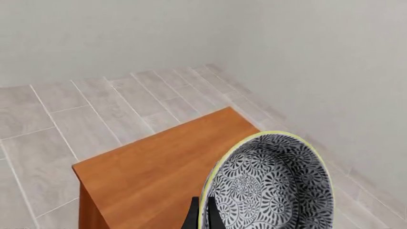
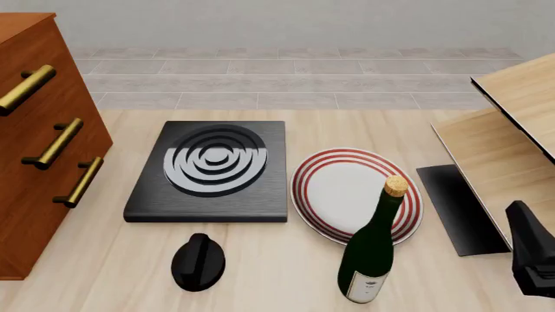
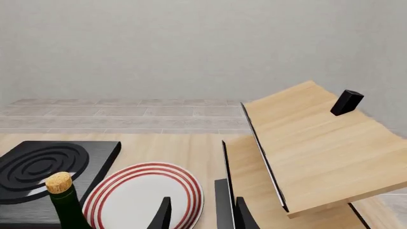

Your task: Put the bowl on the top of the cabinet.

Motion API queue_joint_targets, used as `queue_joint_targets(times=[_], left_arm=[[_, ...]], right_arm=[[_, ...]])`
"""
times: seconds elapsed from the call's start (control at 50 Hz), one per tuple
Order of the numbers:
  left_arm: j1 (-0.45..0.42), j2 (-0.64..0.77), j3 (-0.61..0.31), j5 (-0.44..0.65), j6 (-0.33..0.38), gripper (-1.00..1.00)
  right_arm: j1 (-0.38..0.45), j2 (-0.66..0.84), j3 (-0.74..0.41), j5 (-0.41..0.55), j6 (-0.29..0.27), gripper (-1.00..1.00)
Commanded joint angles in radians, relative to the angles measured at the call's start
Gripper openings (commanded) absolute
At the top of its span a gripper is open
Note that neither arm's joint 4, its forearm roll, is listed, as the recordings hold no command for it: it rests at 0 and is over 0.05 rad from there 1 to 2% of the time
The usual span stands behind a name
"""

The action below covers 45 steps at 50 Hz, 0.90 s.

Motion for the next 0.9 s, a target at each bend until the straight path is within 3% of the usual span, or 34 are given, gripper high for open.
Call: queue_joint_targets(times=[0.02,0.4,0.54,0.56,0.9], left_arm=[[0.012,0.026,0.000,-0.020,0.013,-1.00],[0.040,0.085,0.009,-0.035,0.050,-1.00],[0.075,0.050,0.029,-0.067,0.102,-1.00],[0.092,0.060,0.024,-0.065,0.104,1.00],[0.063,-0.066,0.034,-0.038,0.065,1.00]], right_arm=[[0.000,0.000,0.001,0.000,0.000,1.00],[0.000,0.000,0.001,-0.001,0.000,1.00],[0.000,0.000,0.001,-0.001,0.000,1.00],[0.000,0.000,0.001,-0.001,0.000,1.00],[0.000,0.000,0.001,-0.001,0.000,1.00]])
